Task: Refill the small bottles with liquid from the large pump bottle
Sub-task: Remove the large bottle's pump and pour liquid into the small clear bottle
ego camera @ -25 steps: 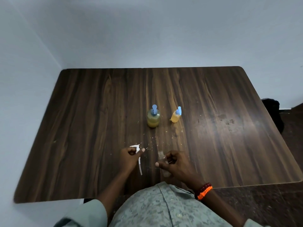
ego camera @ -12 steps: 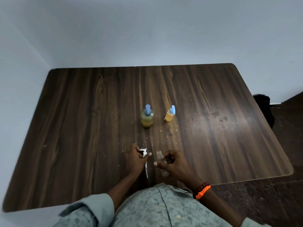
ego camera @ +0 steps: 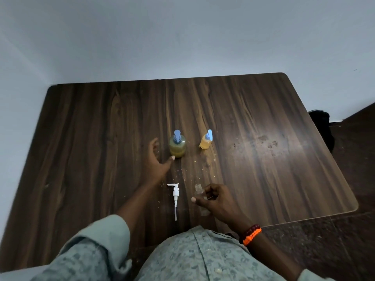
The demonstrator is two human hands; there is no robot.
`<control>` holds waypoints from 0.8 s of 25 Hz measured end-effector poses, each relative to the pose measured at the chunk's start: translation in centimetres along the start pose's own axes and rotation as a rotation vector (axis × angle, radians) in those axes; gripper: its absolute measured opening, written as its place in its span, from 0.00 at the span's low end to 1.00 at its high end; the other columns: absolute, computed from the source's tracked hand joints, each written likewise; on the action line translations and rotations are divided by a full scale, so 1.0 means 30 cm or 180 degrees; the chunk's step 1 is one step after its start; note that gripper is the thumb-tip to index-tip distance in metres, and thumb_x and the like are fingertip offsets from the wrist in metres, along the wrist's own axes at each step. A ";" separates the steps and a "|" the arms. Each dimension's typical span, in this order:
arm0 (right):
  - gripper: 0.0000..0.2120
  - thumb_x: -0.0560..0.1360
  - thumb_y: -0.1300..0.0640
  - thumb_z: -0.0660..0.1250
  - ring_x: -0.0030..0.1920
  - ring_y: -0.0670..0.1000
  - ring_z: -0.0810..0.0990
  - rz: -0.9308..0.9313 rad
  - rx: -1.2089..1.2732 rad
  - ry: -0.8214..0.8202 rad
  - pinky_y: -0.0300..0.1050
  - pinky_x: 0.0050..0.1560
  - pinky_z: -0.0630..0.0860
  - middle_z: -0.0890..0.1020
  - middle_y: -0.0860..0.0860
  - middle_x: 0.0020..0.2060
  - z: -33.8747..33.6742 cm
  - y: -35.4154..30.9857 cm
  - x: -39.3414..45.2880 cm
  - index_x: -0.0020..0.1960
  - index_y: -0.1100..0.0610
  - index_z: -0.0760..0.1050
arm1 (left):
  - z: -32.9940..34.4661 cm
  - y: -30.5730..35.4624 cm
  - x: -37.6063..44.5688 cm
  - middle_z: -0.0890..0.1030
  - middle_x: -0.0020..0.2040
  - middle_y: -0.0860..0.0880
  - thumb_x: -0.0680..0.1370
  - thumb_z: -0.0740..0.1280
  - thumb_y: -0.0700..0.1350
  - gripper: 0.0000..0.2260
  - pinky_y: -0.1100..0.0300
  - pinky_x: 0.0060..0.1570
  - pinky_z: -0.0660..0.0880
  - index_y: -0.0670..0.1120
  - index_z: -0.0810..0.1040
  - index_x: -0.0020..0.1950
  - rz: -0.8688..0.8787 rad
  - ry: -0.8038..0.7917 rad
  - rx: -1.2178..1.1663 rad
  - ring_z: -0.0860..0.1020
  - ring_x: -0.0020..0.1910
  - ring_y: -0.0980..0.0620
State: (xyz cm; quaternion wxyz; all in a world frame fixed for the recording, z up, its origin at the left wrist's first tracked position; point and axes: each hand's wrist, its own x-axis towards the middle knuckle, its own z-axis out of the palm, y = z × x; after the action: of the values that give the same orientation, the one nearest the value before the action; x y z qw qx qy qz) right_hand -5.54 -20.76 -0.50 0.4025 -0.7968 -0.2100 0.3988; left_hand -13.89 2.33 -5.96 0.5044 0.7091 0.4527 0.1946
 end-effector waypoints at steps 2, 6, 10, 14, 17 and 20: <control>0.17 0.71 0.48 0.81 0.45 0.59 0.86 0.0044 0.0006 -0.0001 0.53 0.42 0.84 0.86 0.58 0.44 -0.009 0.007 -0.001 0.49 0.59 0.82 | -0.005 0.065 0.087 0.67 0.83 0.45 0.70 0.84 0.42 0.50 0.49 0.77 0.68 0.50 0.58 0.85 0.0047 -0.0669 0.0140 0.67 0.80 0.48; 0.18 0.70 0.45 0.81 0.43 0.56 0.86 0.0096 -0.0050 0.0087 0.59 0.42 0.86 0.86 0.55 0.42 -0.034 0.036 -0.012 0.48 0.57 0.81 | 0.032 0.091 0.168 0.68 0.82 0.43 0.69 0.84 0.39 0.55 0.52 0.78 0.66 0.50 0.53 0.86 0.0045 -0.1439 0.0193 0.69 0.81 0.43; 0.17 0.67 0.37 0.79 0.37 0.44 0.83 -0.0048 -0.0370 0.0240 0.46 0.35 0.82 0.83 0.46 0.36 -0.060 0.087 -0.046 0.43 0.48 0.80 | 0.081 0.077 0.193 0.77 0.74 0.40 0.67 0.85 0.39 0.45 0.45 0.77 0.72 0.46 0.69 0.80 0.0099 -0.1042 0.0029 0.77 0.73 0.42; 0.17 0.66 0.38 0.81 0.33 0.44 0.81 -0.0025 -0.0064 0.0376 0.55 0.31 0.83 0.82 0.44 0.33 -0.088 0.134 -0.060 0.41 0.48 0.80 | 0.112 0.087 0.129 0.85 0.59 0.50 0.62 0.89 0.49 0.32 0.46 0.65 0.82 0.48 0.81 0.62 0.0009 -0.0569 -0.0081 0.84 0.57 0.51; 0.18 0.65 0.38 0.82 0.32 0.41 0.79 -0.0050 0.0170 0.0483 0.50 0.30 0.82 0.81 0.43 0.30 -0.136 0.134 -0.050 0.41 0.49 0.81 | 0.103 0.112 0.041 0.84 0.59 0.48 0.57 0.88 0.59 0.36 0.49 0.61 0.82 0.48 0.81 0.60 -0.0281 -0.0642 -0.0130 0.84 0.56 0.49; 0.20 0.65 0.37 0.82 0.35 0.47 0.83 -0.0162 0.0175 0.0436 0.54 0.33 0.83 0.84 0.53 0.34 -0.196 0.111 -0.024 0.42 0.52 0.82 | 0.098 0.134 -0.091 0.89 0.54 0.47 0.57 0.86 0.56 0.32 0.48 0.58 0.86 0.42 0.85 0.55 -0.0416 -0.1118 -0.0987 0.88 0.52 0.49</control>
State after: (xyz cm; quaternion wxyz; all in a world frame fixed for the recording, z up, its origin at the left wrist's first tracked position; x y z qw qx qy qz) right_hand -1.19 -25.98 -0.75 0.4476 -0.8053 -0.1912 0.3385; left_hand -11.36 -1.87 -3.11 0.6898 0.6153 0.3676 0.1024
